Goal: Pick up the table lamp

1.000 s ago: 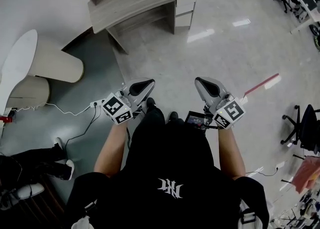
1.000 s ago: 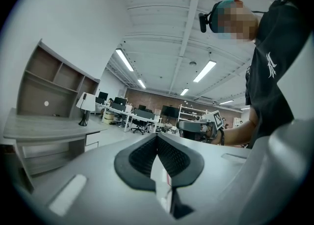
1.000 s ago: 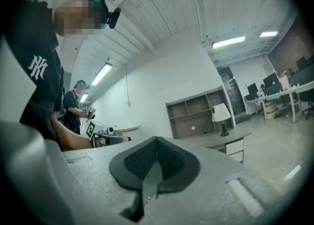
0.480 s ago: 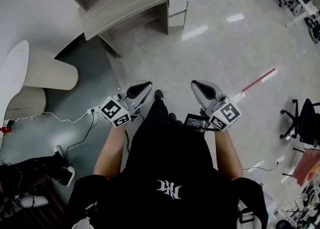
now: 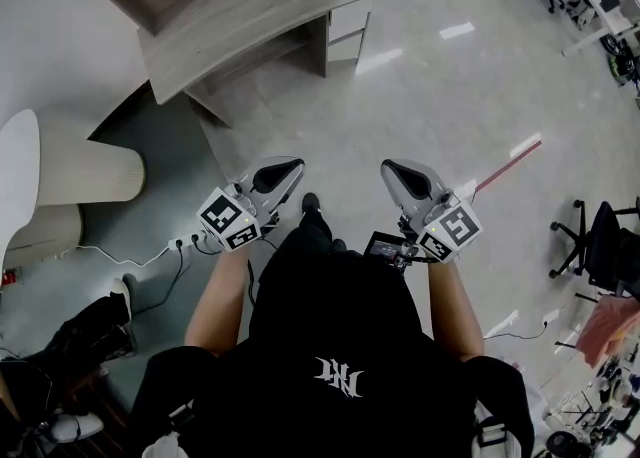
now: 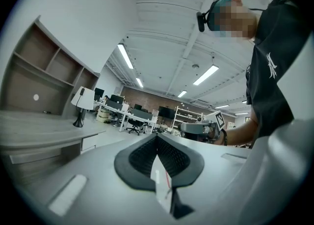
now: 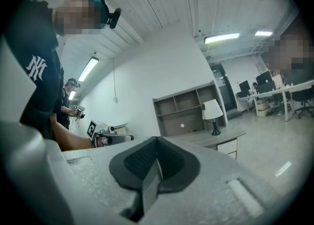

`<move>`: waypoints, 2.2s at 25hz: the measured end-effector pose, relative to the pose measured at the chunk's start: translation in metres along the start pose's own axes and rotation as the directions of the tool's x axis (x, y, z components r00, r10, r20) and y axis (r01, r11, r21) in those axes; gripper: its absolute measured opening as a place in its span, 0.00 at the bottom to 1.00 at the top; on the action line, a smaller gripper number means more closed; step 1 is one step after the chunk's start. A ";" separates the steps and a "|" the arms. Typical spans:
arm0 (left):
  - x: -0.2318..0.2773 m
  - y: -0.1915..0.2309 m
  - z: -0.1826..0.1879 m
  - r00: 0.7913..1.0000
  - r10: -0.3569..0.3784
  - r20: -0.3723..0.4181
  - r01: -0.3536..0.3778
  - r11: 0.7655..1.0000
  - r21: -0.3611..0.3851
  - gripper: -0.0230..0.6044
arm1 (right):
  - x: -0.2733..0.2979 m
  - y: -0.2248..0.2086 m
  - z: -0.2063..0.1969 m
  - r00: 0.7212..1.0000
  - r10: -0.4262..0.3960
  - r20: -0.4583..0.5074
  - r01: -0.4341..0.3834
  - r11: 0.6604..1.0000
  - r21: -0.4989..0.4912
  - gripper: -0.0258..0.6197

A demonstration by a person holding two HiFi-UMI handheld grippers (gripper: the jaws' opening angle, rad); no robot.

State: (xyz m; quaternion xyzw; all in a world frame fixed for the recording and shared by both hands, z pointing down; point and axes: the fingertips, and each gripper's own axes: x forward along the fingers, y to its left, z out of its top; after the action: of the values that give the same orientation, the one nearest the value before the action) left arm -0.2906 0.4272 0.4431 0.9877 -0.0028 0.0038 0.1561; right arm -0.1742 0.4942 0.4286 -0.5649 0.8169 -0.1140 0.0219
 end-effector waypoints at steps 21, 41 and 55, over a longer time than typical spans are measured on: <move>0.053 0.144 0.066 0.994 -0.103 0.032 0.104 0.994 -0.015 0.04 | 0.116 -0.095 0.053 0.996 -0.090 -0.006 0.089 0.996 -0.023 0.04; 0.156 0.286 0.115 0.992 0.119 0.046 -0.117 0.992 -0.042 0.04 | 0.231 -0.258 0.101 0.988 0.155 0.011 -0.155 0.988 -0.003 0.04; 0.242 0.364 0.143 0.965 0.260 0.033 -0.259 0.965 -0.026 0.04 | 0.269 -0.384 0.136 0.974 0.228 0.021 -0.228 0.974 0.004 0.04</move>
State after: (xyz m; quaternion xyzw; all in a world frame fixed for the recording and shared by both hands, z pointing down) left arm -0.0505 0.0356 0.4217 0.9770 -0.1350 0.0061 0.1647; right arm 0.1035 0.0935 0.4023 -0.4686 0.8756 -0.1077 0.0449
